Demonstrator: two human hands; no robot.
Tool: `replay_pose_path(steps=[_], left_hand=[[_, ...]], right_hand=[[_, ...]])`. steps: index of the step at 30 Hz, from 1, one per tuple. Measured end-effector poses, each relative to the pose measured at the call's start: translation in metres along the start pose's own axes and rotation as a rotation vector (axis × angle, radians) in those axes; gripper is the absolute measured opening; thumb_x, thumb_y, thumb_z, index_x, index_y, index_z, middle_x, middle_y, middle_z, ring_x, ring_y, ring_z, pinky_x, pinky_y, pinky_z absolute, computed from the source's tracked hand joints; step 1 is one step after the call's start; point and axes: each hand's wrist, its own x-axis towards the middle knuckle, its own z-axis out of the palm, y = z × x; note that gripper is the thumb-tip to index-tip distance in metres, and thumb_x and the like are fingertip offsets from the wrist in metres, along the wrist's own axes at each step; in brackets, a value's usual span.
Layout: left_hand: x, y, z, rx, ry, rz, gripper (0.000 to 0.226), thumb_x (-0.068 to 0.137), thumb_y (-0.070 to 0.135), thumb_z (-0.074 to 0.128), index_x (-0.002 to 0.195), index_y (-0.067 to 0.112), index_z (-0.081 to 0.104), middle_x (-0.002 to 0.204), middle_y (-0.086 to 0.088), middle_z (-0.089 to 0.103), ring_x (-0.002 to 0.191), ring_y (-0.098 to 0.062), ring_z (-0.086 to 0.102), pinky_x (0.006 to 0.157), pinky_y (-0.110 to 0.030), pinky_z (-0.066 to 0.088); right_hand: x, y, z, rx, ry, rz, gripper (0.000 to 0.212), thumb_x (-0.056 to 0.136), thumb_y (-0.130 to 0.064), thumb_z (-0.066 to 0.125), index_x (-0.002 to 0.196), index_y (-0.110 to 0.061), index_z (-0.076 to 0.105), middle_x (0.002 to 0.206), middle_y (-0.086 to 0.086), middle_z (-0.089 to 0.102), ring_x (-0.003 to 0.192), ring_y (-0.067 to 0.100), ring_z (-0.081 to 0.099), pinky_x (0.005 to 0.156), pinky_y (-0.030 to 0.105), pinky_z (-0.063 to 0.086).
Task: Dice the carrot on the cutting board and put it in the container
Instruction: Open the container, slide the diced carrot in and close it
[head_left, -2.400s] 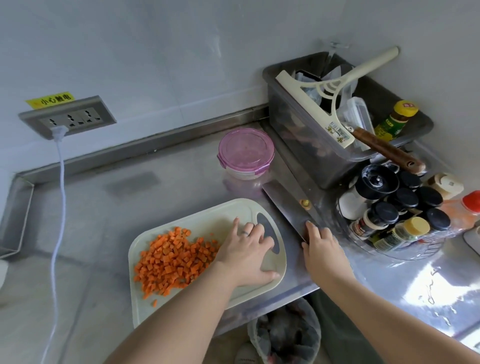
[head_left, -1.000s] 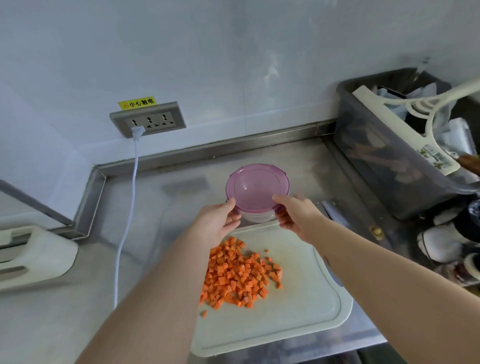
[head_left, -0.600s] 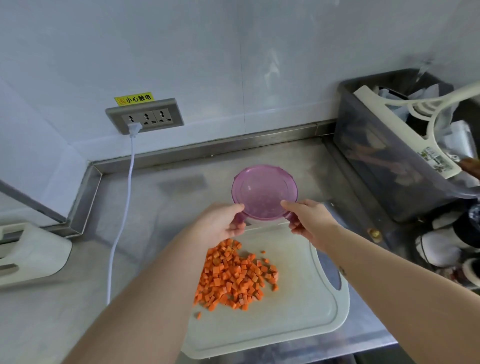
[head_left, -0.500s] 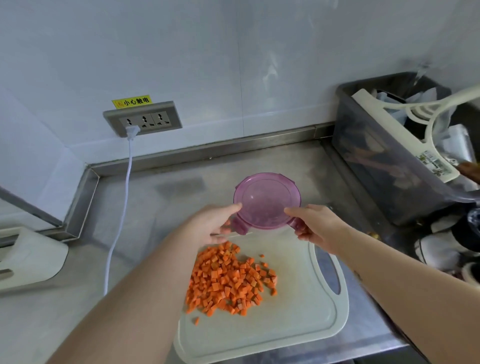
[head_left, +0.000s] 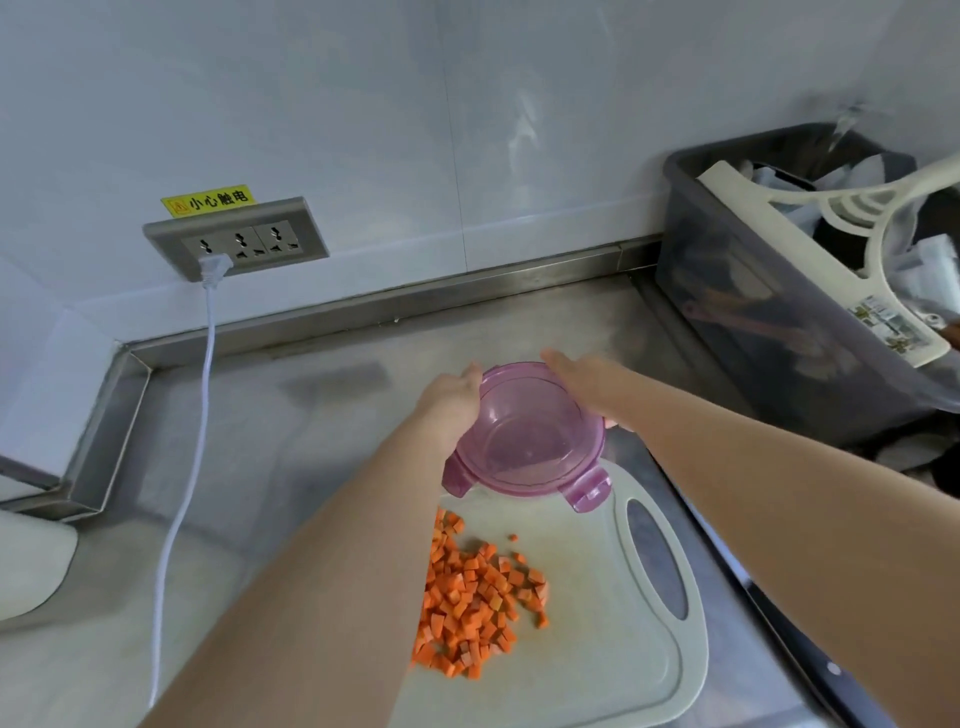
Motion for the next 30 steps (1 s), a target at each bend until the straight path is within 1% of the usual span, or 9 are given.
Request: replay_pose_path(steps=[2,6,9,14,18,21,25,27,30], left_hand=[[0.005,0.000,0.002,0.010,-0.015,-0.018,0.052,0.100,0.045,0.032,0.126,0.004,0.052,0.092,-0.011,0.056,0.085,-0.027,0.052,0.086,-0.034,0.043],[0.011,-0.002,0.004,-0.013,-0.032,-0.046,0.062,0.097,0.053,0.036,0.136,0.006,0.046,0.130,-0.017,0.054,0.113,-0.033,0.053,0.101,-0.038,0.041],[0.012,-0.003,0.005,-0.077,-0.007,-0.031,0.058,0.096,0.050,0.041,0.130,0.004,0.051,0.117,-0.015,0.058,0.102,-0.032,0.055,0.093,-0.034,0.043],[0.009,0.000,0.008,-0.077,0.067,0.153,0.041,0.100,0.042,0.040,0.118,0.008,0.055,0.090,-0.003,0.059,0.077,-0.017,0.052,0.076,-0.028,0.036],[0.005,0.000,0.006,-0.072,0.179,0.257,0.037,0.099,0.039,0.042,0.112,0.007,0.055,0.094,-0.006,0.060,0.074,-0.015,0.052,0.058,-0.025,0.034],[0.003,0.000,0.001,-0.138,0.205,0.219,0.035,0.100,0.038,0.042,0.109,0.005,0.053,0.085,-0.003,0.055,0.063,-0.012,0.047,0.051,-0.024,0.031],[0.000,0.008,-0.002,-0.402,0.217,0.072,0.026,0.099,0.039,0.041,0.104,0.014,0.047,0.083,-0.002,0.054,0.071,-0.017,0.052,0.068,-0.033,0.046],[-0.003,0.011,0.000,-0.528,0.201,0.029,0.029,0.097,0.044,0.041,0.099,0.016,0.048,0.092,-0.008,0.059,0.083,-0.027,0.058,0.082,-0.042,0.051],[-0.003,0.015,0.003,-0.644,0.179,0.031,0.030,0.094,0.050,0.042,0.089,0.021,0.049,0.094,-0.008,0.058,0.094,-0.030,0.061,0.090,-0.050,0.050]], right_hand=[[0.005,0.006,0.005,0.065,0.000,0.036,0.065,0.100,-0.054,0.030,0.121,0.002,0.056,0.104,0.016,0.056,0.096,0.030,0.053,0.090,0.034,0.041],[0.010,0.015,0.011,0.097,0.064,0.049,0.054,0.097,-0.054,0.039,0.077,-0.005,0.049,0.068,0.007,0.046,0.066,0.022,0.048,0.065,0.030,0.038],[0.009,0.015,0.012,0.099,0.121,0.007,0.055,0.096,-0.053,0.045,0.060,-0.012,0.035,0.055,0.003,0.036,0.050,0.018,0.036,0.048,0.030,0.028],[0.008,0.017,0.016,0.145,0.270,-0.064,0.046,0.092,-0.052,0.053,0.079,-0.007,0.049,0.059,0.002,0.044,0.055,0.018,0.044,0.058,0.031,0.038],[0.004,0.015,0.006,0.245,0.256,-0.087,0.048,0.089,-0.049,0.060,0.062,-0.013,0.042,0.056,0.001,0.040,0.051,0.015,0.039,0.051,0.026,0.035],[-0.001,0.016,-0.007,0.431,0.173,-0.111,0.037,0.086,-0.048,0.066,0.087,-0.011,0.064,0.081,-0.001,0.065,0.076,0.015,0.060,0.071,0.028,0.046],[-0.010,0.029,-0.013,0.596,0.087,-0.133,0.051,0.075,-0.048,0.073,0.107,-0.009,0.066,0.092,0.007,0.070,0.077,0.025,0.067,0.075,0.038,0.056],[-0.015,0.038,-0.009,0.621,0.081,-0.161,0.040,0.086,-0.039,0.066,0.097,-0.001,0.063,0.076,0.012,0.060,0.059,0.021,0.056,0.066,0.034,0.047],[-0.023,0.047,-0.002,0.668,0.037,-0.177,0.018,0.096,-0.024,0.056,0.097,-0.010,0.068,0.086,0.004,0.067,0.072,0.012,0.059,0.076,0.028,0.048]])
